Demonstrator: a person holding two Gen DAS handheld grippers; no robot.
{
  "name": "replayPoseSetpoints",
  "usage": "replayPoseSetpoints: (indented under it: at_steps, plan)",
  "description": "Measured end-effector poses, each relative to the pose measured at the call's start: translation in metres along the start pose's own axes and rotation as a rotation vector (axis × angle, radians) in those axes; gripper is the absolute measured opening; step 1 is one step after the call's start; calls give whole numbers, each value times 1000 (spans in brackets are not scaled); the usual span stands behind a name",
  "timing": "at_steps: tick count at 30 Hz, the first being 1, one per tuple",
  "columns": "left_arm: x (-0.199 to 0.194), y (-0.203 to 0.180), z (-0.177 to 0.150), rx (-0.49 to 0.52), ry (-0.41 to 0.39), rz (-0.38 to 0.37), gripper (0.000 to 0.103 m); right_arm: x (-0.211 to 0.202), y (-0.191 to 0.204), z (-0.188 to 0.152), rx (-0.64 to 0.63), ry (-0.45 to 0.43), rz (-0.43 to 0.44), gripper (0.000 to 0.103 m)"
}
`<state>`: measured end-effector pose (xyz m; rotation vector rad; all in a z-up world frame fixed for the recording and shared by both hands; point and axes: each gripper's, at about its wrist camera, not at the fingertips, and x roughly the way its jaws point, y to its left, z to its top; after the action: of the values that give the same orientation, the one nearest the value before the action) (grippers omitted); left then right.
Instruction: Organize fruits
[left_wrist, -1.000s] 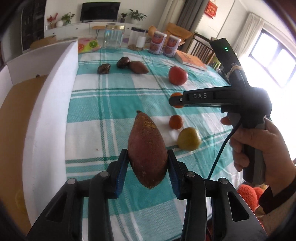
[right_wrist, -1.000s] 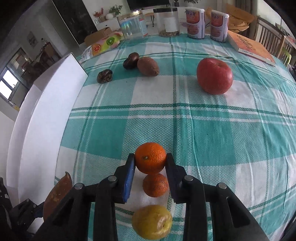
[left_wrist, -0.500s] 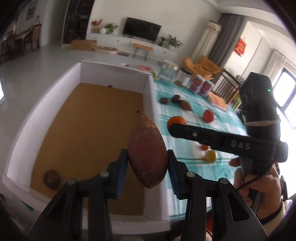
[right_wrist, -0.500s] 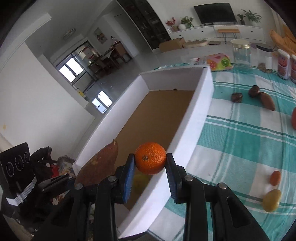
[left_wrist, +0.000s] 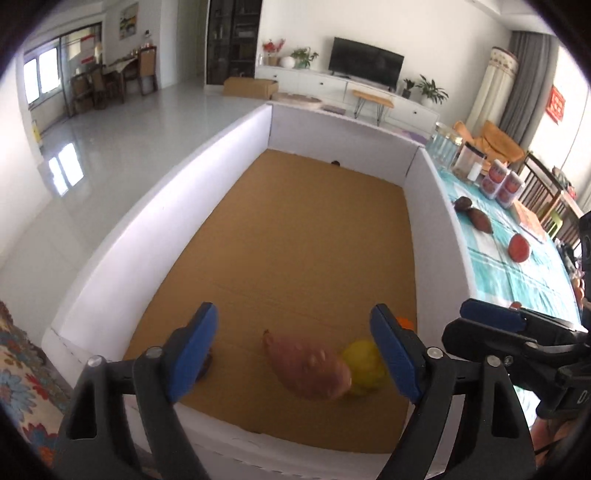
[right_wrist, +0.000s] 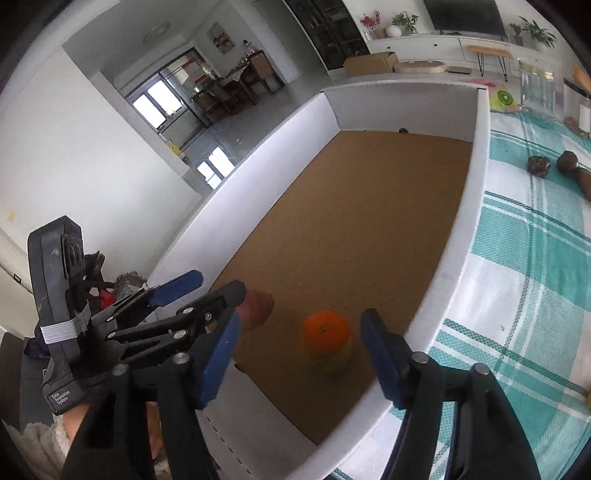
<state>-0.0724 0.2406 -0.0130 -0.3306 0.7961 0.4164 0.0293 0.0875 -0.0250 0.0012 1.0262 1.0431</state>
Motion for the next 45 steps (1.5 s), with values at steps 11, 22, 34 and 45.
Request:
replayPoseSetpoints:
  at_steps: [11,22,34,45]
  plan:
    - [-27,-141,-10,274,-6,-356,86,-134,-143,-57,178,-285,-501,95]
    - [18,-260,-52,433,98,-491,87,-196,-275,-146,554,-383,-693,95]
    - [116,-254,-56,379,119,-294,87,-189,-285,-154,629,-394,-736,95]
    - [124,-259,-61,437,98,-257,93,-183,-288,-153,640,-358,-762,95]
